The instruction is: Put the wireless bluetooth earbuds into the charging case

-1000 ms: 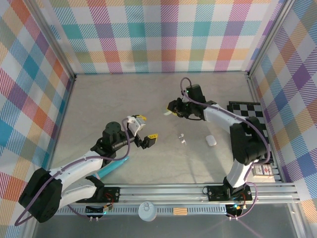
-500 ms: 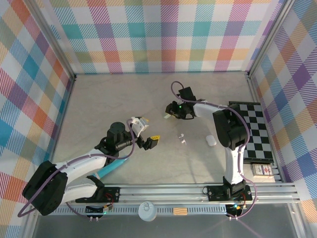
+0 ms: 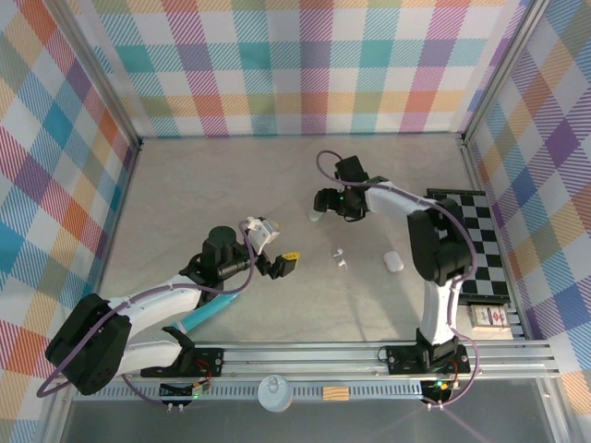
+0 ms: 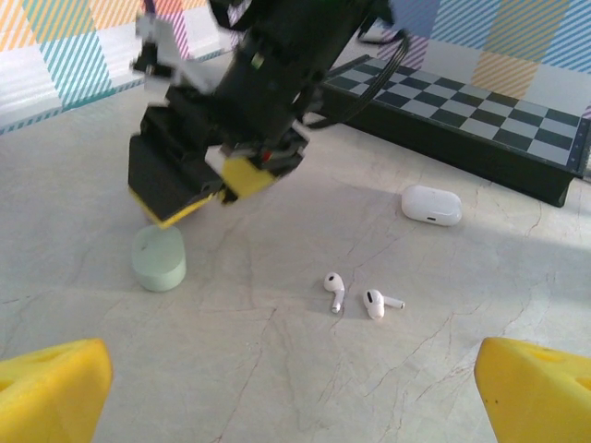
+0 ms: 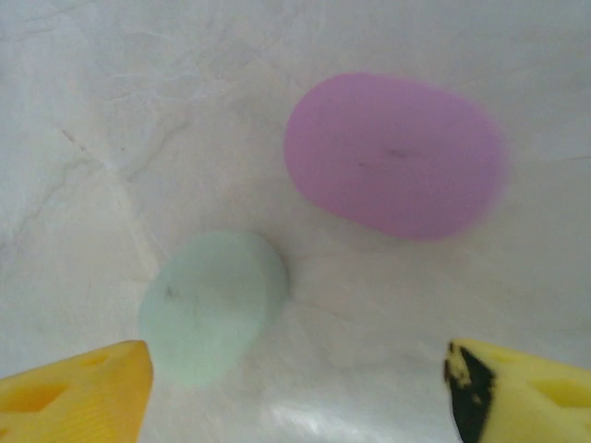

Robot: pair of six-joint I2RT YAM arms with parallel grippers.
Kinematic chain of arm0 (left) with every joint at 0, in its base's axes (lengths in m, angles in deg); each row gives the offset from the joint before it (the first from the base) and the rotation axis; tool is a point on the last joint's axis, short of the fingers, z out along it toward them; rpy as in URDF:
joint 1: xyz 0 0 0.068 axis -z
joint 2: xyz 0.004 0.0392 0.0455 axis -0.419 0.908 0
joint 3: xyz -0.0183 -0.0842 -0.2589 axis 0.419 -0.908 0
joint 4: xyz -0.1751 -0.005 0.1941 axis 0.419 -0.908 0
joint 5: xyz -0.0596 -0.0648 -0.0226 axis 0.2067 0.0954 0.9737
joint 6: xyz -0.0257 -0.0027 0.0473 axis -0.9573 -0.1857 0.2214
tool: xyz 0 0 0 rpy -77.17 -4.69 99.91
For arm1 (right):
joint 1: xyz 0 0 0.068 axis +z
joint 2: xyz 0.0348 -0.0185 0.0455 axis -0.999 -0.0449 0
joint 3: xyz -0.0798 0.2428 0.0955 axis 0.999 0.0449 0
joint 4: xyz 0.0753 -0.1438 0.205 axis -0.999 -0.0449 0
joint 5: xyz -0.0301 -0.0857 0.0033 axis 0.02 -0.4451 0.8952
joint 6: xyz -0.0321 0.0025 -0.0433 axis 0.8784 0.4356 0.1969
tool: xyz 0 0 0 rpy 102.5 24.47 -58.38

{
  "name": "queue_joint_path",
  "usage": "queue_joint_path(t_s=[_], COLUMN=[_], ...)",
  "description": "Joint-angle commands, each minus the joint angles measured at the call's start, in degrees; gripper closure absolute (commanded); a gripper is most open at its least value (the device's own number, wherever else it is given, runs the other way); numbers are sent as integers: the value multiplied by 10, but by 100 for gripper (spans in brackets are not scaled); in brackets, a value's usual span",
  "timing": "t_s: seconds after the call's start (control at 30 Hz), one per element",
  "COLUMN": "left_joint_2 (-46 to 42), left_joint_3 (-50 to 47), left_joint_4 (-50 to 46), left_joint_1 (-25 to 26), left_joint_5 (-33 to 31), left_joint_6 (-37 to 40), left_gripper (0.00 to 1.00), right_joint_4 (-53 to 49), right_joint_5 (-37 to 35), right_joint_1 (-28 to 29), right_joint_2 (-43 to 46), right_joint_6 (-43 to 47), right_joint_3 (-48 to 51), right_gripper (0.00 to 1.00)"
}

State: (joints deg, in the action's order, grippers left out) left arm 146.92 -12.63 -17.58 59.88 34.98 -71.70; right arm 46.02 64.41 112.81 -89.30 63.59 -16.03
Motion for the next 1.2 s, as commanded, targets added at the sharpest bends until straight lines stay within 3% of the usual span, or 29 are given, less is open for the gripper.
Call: queue_joint_path(t_s=[0.0, 0.17, 0.43, 0.87, 1.17], left_joint_2=[5, 9, 37, 65, 68], left_joint_3=[12, 28, 51, 57, 60], left_joint_4=[16, 5, 23, 63, 66], left_joint_1=[7, 7, 24, 35, 36], left_joint_5=[6, 17, 43, 48, 48], left_joint_6=[9, 10, -15, -45, -44], left_gripper=[0, 0, 0, 0, 0], right_joint_4=[-71, -146, -169, -95, -89], right_joint_5=[-100, -167, -131, -92, -34], right_joint_1=[-6, -20, -58, -67, -51], right_joint_2=[92, 199, 335, 268, 287], right_joint_6=[71, -6, -94, -41, -62], right_joint_3=[37, 143, 326, 347, 356], right_gripper=[13, 10, 4, 6, 13])
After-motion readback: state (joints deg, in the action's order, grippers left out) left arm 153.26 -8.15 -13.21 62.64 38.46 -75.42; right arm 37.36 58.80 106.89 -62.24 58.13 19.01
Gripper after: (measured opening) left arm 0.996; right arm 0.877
